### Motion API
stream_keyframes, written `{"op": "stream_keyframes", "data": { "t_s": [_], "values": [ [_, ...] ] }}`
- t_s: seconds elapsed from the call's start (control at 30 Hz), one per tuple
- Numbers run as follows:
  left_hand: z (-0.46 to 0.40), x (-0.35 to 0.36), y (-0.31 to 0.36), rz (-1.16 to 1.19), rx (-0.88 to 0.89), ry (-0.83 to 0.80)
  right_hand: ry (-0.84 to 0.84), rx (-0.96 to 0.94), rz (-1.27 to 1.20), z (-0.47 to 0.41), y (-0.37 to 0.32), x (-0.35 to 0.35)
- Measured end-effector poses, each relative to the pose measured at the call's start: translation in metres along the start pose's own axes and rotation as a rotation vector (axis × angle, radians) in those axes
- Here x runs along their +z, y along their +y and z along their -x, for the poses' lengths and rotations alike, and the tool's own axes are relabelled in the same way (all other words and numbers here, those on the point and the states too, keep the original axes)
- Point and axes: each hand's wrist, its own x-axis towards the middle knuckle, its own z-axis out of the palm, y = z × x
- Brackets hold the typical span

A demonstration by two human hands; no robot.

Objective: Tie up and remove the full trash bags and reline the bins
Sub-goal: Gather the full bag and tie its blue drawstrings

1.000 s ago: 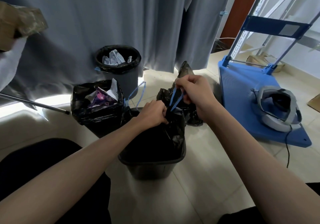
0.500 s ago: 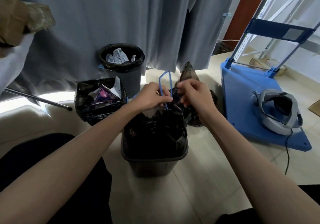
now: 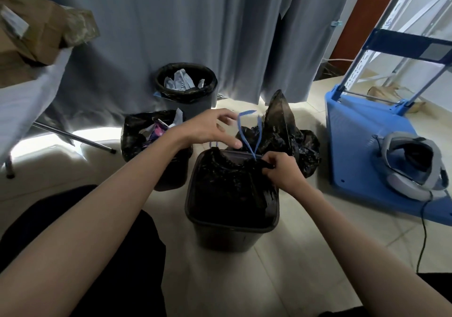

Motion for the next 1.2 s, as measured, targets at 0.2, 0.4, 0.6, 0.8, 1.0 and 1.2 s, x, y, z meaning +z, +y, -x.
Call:
{"op": "stream_keyframes", "data": {
  "t_s": [0.2,0.4,0.6,0.8,1.0,1.2],
  "values": [
    [-0.012,0.012,-0.042,-0.346,-0.388,0.143,-0.036,0.035,-0.081,-0.006,-0.001,-0.001],
    [-0.013,0.013,-0.031,0.049,-0.22,0.373,-0.039,0.091,0.035,-0.008,-0.022,-0.019],
    [0.007,-0.001,-0.009,-0.069,-0.033,0.429,-0.49,0.056,-0.251,0.003,-0.053,-0.03],
    [0.027,0.004,0.004,-0.194,0.193,0.281,-0.166,-0.111,-0.418,-0.004,-0.076,0.013],
    [0.032,-0.002,-0.011,-0.186,0.258,0.172,0.011,-0.058,-0.641,-0.008,-0.08,0.026],
    [0.016,0.022,-0.048,-0.446,0.113,-0.076,-0.025,-0.08,-0.698,-0.01,-0.08,0.011]
  ]
}}
